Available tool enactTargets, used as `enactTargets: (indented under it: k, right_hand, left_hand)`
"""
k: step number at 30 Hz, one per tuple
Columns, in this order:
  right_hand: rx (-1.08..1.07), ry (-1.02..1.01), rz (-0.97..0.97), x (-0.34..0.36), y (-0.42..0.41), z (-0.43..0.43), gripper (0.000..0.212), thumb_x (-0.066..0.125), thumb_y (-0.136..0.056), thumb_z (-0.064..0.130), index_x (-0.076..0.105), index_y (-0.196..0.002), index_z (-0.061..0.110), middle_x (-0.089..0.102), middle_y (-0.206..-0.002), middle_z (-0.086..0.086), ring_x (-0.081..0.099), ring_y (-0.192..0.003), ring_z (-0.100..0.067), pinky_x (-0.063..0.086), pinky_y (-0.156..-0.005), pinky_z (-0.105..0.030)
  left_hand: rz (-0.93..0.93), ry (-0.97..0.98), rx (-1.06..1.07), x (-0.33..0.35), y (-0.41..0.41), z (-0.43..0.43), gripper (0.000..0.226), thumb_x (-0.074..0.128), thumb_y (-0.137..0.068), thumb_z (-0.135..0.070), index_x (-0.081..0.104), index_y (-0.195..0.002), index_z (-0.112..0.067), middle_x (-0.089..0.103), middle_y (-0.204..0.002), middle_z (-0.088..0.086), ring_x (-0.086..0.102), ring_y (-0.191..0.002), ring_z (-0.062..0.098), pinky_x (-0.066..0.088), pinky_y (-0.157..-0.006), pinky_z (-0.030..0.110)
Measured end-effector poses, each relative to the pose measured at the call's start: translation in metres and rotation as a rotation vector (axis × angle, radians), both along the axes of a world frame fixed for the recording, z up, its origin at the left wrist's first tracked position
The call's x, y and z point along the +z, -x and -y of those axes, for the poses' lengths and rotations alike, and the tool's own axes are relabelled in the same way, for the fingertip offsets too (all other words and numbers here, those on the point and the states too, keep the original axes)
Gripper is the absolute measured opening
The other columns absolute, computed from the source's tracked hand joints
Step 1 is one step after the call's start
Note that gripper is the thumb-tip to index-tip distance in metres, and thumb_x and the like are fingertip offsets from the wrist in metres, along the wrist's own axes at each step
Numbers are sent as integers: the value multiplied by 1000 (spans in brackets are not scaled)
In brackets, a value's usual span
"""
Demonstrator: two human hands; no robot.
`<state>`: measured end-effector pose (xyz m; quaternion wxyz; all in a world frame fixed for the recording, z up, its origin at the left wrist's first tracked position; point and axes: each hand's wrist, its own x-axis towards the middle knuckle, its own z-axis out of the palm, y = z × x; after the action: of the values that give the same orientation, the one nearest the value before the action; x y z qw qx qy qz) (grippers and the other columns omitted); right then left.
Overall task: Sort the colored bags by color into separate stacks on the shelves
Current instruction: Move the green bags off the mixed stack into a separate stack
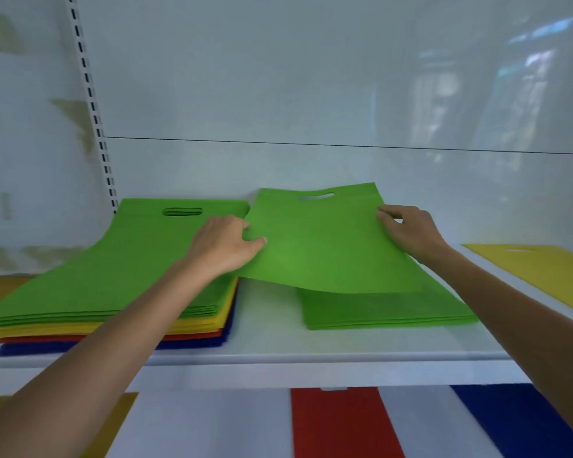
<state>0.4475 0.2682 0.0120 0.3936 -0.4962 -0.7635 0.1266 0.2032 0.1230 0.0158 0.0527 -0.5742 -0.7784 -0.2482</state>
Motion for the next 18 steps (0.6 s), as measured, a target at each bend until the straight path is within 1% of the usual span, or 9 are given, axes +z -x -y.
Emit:
enactTargets:
  k: [2, 5, 9, 11, 13, 15, 18]
  right_hand:
    - [-15, 31, 68, 0, -18, -14, 39, 49, -94, 33, 55, -130, 16, 52, -137, -4, 43, -129, -23, 33, -107, -35]
    - [-20, 87, 161, -2, -49, -31, 46, 49, -94, 37, 47, -136, 18, 44, -143, -6, 40, -131, -25, 32, -109, -40]
    - [-13, 122, 321, -14, -73, -48, 51, 48, -94, 38, 41, -140, 15, 40, -146, -8, 35, -134, -27, 28, -110, -44]
    - [9, 163, 368, -24, -78, -51, 53, 49, -94, 35, 38, -141, 12, 38, -146, -10, 35, -134, -27, 28, -111, -41]
    - [41, 204, 406, -35, -82, -53, 55, 50, -95, 32, 36, -142, 9, 37, -147, -12, 34, -135, -26, 28, -110, -33]
    - [78, 252, 447, -46, -84, -56, 56, 50, -95, 31, 34, -143, 7, 35, -148, -13, 33, -136, -25, 27, -108, -28]
    - [103, 311, 493, -58, -84, -60, 56, 47, -96, 34, 33, -143, 9, 34, -149, -11, 31, -136, -25, 26, -109, -29]
  left_hand:
    - [-41, -16, 4, -1, -17, -9, 51, 54, -89, -41, 53, -130, -11, 51, -136, 11, 45, -126, 28, 38, -100, 35]
    - [-117, 13, 30, -5, -46, -27, 46, 52, -89, -43, 61, -120, -10, 57, -128, 14, 50, -120, 31, 43, -95, 35]
    - [-168, 99, 55, -20, -73, -46, 41, 50, -88, -43, 67, -104, -10, 65, -111, 14, 58, -105, 30, 46, -82, 32]
    - [-179, 141, 65, -36, -82, -52, 39, 49, -87, -43, 66, -102, -11, 65, -108, 13, 58, -104, 29, 44, -79, 31]
    - [-171, 196, 79, -53, -89, -56, 39, 49, -87, -44, 65, -103, -12, 64, -108, 10, 56, -104, 28, 41, -77, 31]
    - [-144, 229, 96, -66, -94, -57, 37, 48, -88, -44, 64, -99, -12, 62, -100, 6, 55, -97, 26, 38, -72, 30]
    - [-60, 203, 124, -74, -98, -58, 31, 50, -86, -38, 60, -84, -9, 54, -90, 6, 54, -91, 26, 37, -66, 30]
